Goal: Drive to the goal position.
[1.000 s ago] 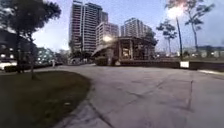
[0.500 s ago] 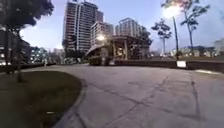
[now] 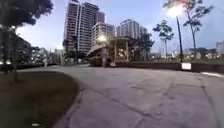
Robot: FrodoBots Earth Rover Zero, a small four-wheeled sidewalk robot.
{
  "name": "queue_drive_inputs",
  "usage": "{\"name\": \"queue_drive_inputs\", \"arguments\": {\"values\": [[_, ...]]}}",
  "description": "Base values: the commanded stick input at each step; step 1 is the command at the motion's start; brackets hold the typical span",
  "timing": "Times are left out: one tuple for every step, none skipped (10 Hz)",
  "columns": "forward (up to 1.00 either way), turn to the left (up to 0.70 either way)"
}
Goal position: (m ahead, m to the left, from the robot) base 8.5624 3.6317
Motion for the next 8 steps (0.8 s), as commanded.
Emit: {"name": "queue_drive_inputs", "arguments": {"values": [[0.7, 0.0], [0.7, 0.0], [0.7, 0.0], [0.7, 0.0], [0.7, 0.0], [0.7, 0.0], [0.7, 0.0], [0.7, 0.0]]}}
